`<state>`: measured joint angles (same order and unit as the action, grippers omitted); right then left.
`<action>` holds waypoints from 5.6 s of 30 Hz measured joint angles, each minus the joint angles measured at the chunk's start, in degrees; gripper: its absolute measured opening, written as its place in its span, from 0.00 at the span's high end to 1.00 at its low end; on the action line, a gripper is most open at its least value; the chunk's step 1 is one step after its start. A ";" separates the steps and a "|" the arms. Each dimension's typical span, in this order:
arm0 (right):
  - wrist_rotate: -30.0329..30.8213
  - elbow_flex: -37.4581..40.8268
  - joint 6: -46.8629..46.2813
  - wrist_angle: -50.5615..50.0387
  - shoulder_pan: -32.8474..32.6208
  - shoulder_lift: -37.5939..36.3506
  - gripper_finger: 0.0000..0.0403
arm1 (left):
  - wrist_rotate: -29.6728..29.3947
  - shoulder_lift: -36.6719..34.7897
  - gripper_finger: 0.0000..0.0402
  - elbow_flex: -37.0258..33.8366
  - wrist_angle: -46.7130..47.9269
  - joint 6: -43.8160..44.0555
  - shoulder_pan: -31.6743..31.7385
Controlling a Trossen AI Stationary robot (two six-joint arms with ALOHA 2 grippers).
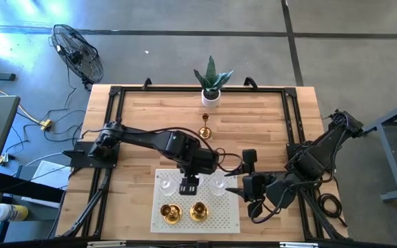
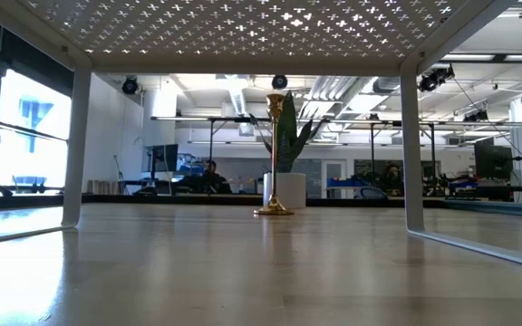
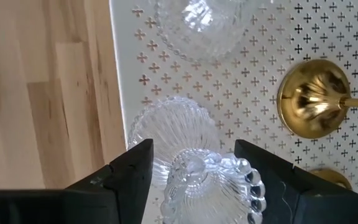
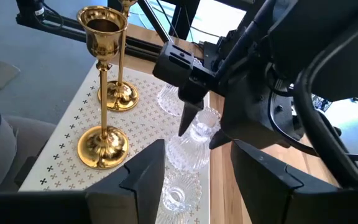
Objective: Pick & Place candle stick holders
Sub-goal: Put the transparent candle holder on the shelf, then put the gold candle holder on the shelf
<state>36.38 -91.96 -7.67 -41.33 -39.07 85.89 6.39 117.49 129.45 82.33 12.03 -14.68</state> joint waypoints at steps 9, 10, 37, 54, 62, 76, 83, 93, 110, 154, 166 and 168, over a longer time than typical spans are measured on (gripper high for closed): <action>0.02 0.00 -0.01 -0.01 0.02 0.00 0.56 | 1.34 0.00 0.46 0.00 -0.34 0.46 -0.03; 0.04 0.00 0.00 -0.01 0.02 0.00 0.56 | 1.61 0.00 0.46 0.00 -0.42 0.49 -0.02; -0.13 0.00 -0.01 -0.01 0.02 0.00 0.56 | 2.03 -0.20 0.46 0.17 -3.43 2.82 0.02; -0.17 -0.02 0.12 0.01 0.02 0.00 0.56 | 3.16 -0.28 0.46 4.06 -7.33 -0.15 0.05; -0.18 -0.02 -0.05 -0.03 0.07 0.00 0.56 | 3.22 -2.37 0.46 5.55 -12.02 -0.36 0.00; -0.14 -0.02 0.13 -0.01 0.04 0.02 0.56 | -1.01 -6.08 0.46 5.56 -23.11 -8.94 0.01; 0.36 -0.02 0.17 -0.01 0.04 0.02 0.56 | -7.53 -7.59 0.46 5.52 -26.78 -14.01 0.01; 2.46 -0.02 2.67 0.17 0.76 -0.35 0.56 | -16.31 -15.79 0.46 5.54 -24.34 -16.69 0.01; -12.44 -0.02 3.97 3.42 26.69 -8.19 0.56 | -28.15 -34.53 0.46 4.61 1.11 -3.97 0.02; -40.74 -0.02 17.55 -0.86 55.84 4.46 0.56 | -35.68 -95.45 0.46 -81.65 -46.80 -10.73 0.02; -36.69 -0.02 28.63 -5.38 55.98 8.54 0.56 | -19.88 -100.01 0.46 -97.38 -55.61 -8.71 0.02; -35.71 -0.02 28.75 -5.04 55.95 9.86 0.56 | -18.98 -100.21 0.46 -98.73 -56.18 -7.80 0.02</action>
<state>0.67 -91.98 21.08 -46.37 16.88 95.74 -12.59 17.28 30.72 26.15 4.23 -14.66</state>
